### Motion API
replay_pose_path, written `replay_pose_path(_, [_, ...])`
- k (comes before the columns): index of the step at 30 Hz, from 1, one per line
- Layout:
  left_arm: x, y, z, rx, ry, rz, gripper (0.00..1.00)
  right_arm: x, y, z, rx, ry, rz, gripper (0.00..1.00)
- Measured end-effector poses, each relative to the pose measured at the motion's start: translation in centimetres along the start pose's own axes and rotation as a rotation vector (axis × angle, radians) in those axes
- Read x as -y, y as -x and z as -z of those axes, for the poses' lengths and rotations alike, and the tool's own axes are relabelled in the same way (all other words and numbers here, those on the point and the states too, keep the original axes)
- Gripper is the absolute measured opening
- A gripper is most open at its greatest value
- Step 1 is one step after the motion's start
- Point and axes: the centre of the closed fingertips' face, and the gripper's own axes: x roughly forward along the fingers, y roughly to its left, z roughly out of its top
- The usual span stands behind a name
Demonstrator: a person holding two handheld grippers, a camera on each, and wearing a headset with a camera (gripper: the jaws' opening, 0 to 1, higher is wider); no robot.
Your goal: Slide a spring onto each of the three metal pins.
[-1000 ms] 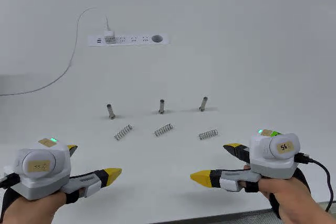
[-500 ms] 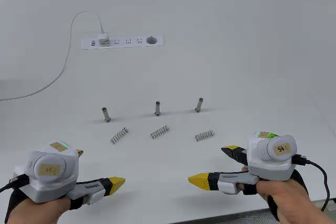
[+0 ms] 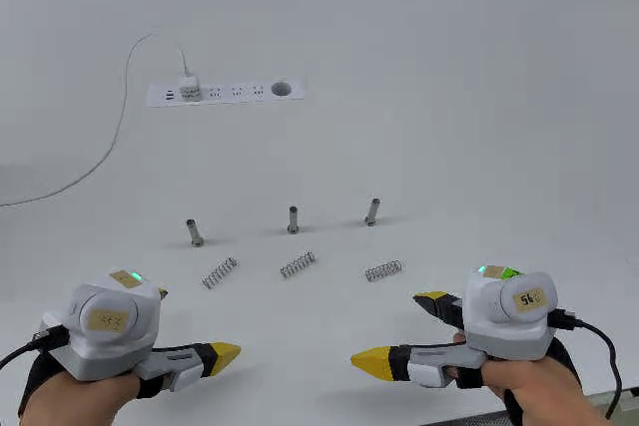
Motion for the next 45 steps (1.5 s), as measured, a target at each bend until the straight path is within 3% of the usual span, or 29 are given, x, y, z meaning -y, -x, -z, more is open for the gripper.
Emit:
replay_pose_path(18, [-1.7,-2.7,-1.6,0.002,0.007,0.009,0.74,0.4,0.2,0.1,-0.002,-0.004,0.008,0.88])
replay_pose_path(28, [-2.3,-4.3,-2.4,0.000,0.019,0.022,0.66,0.4,0.2,0.2,-0.002,-0.008,0.010,0.88])
replay_pose_path(45, [-2.6,-6.2,-2.4,-0.022,0.040,0.036,0.54,0.6,0.3,0.4,-0.001,-0.014,0.014,0.87])
